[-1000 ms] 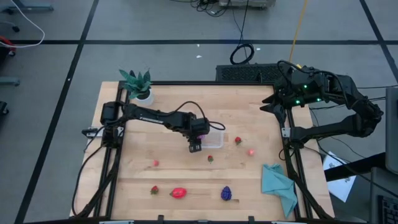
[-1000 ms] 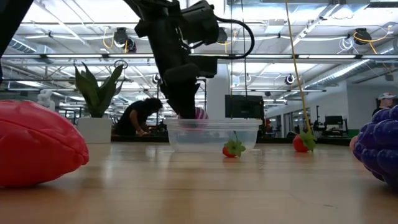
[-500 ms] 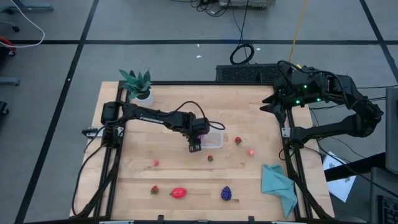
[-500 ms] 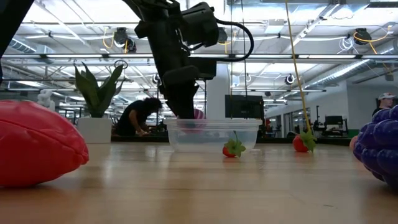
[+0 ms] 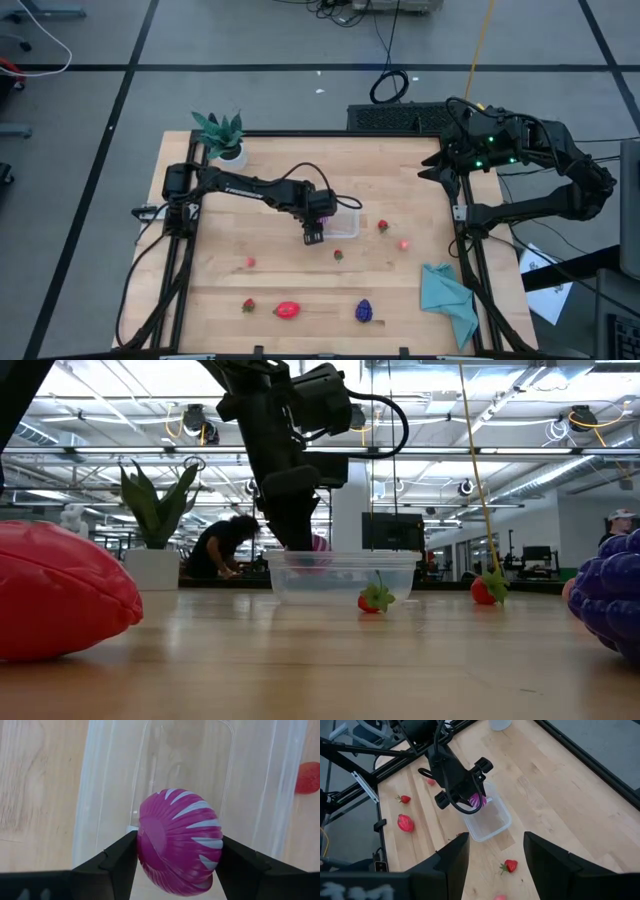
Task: Pick and placing Produce into tupperware
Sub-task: Put the purple onion into the transparent bin
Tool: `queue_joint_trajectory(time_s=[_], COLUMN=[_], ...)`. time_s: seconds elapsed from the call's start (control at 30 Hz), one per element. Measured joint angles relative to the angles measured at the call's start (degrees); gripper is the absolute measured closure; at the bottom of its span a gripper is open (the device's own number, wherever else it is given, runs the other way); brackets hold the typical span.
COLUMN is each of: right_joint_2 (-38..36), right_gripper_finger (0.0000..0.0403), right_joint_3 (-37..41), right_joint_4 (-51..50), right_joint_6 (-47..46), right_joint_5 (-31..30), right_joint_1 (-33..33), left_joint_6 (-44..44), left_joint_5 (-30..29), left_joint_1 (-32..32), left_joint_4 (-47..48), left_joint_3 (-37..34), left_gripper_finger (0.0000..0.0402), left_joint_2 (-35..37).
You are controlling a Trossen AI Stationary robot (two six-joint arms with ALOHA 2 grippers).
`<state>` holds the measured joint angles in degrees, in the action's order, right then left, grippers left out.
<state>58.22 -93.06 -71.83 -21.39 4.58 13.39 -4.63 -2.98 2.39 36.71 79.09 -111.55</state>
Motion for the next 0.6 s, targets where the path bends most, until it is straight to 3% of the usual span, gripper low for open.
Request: queue_joint_trajectory(time_s=[0.33, 0.6], right_joint_2=[0.0, 0.0], right_gripper_finger=[0.0222, 0.0222], right_joint_3=[0.0, 0.0], right_joint_4=[0.0, 0.0], right_joint_6=[0.0, 0.0], right_joint_5=[0.0, 0.0], right_joint_1=[0.0, 0.0], left_joint_6=[0.1, -0.4], left_joint_5=[0.0, 0.0], left_joint_1=[0.0, 0.0], left_joint_4=[-0.1, -0.1], left_joint_3=[0.0, 0.0], left_gripper_finger=[0.0169, 0.0131], left_joint_2=[0.0, 0.0])
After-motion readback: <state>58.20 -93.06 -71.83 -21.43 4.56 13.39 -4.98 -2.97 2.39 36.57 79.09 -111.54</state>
